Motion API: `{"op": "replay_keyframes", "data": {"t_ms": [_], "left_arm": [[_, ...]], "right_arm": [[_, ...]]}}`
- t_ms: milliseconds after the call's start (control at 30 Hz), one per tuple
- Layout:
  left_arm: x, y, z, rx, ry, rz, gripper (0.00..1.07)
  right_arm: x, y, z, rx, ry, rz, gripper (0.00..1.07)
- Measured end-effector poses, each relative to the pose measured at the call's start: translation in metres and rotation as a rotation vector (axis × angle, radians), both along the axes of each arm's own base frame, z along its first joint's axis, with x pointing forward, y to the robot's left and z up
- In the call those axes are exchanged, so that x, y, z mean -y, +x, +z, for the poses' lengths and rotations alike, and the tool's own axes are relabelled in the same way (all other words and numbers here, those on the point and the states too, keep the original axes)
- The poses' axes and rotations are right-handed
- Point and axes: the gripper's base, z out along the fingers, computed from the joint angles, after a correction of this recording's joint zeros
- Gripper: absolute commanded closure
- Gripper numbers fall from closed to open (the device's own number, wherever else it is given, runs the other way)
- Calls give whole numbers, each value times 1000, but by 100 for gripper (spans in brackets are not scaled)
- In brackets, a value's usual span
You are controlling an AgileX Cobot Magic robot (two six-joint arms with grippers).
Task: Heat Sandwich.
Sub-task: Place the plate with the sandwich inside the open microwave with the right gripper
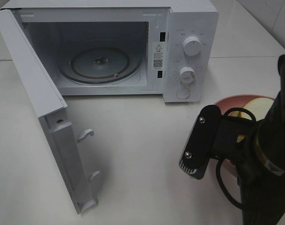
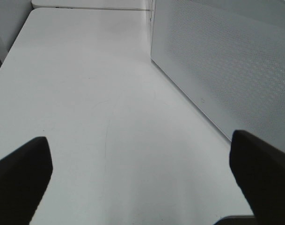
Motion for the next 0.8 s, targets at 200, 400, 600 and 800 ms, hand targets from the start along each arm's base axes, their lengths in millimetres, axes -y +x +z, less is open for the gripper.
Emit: {"op": "replay_keyframes", "data": {"t_ms": [200,400,600,800], "left_arm": [[0,0,0,0,0,0,9],[0,0,0,0,0,0,9],[0,0,0,0,0,0,9],[0,0,0,0,0,0,9]], "right_arm": [[0,0,0,-16,-22,69,107],[0,1,0,-26,-44,152,107],[-2,4,1,-14,-58,257,107],[-5,5,1,-25,-64,378,107]]}}
